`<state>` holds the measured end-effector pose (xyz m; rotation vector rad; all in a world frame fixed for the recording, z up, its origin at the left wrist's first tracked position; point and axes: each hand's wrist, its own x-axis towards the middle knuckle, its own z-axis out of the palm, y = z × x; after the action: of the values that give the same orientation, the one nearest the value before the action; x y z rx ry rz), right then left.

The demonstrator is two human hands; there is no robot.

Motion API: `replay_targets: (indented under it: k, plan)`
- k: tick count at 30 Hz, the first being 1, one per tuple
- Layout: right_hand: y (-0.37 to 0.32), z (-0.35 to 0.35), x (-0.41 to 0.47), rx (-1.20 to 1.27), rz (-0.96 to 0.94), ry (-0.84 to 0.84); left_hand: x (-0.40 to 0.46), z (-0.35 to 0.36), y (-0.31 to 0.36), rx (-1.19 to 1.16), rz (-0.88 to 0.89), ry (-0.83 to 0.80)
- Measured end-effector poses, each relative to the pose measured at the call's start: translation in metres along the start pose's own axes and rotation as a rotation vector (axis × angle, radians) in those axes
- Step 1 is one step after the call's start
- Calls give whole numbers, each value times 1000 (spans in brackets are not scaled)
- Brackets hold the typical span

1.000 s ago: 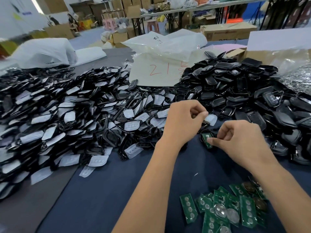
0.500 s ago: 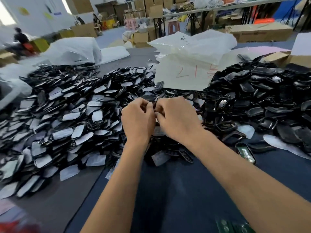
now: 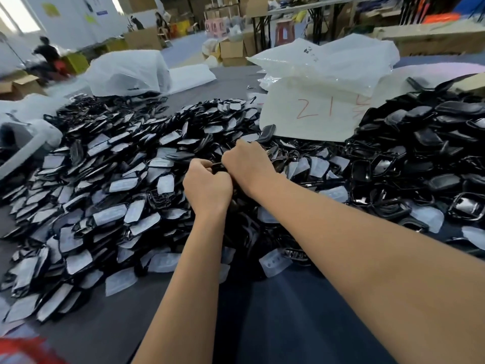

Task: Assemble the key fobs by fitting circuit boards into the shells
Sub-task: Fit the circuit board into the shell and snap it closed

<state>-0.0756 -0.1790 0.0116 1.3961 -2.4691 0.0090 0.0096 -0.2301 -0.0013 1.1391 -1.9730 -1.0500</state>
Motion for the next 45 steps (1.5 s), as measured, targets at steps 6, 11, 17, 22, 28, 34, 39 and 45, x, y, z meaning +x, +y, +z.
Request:
replay_targets:
  k: [6, 11, 17, 22, 28, 34, 39, 45]
  plan:
    - [20, -14, -22, 409, 287, 292, -12, 5, 17, -181, 47, 196]
    - [66, -44, -85, 1361, 739, 465, -50, 39, 53, -645, 34, -249]
    - [116, -46, -191, 1684, 842, 525, -123, 80, 76, -783, -30, -659]
    - [135, -33, -268, 1660, 899, 522, -165, 93, 70, -711, -25, -919]
    - [132, -25, -307, 1640, 797, 541, -179, 93, 64, -643, 18, -1071]
    - [135, -19, -310, 1838, 846, 663, -187, 99, 64, -535, 166, -1116]
    - [139, -20, -311, 1905, 822, 749, -193, 101, 67, -490, 196, -1158]
    - [138, -19, -309, 1924, 867, 807, -196, 101, 75, -458, 227, -1095]
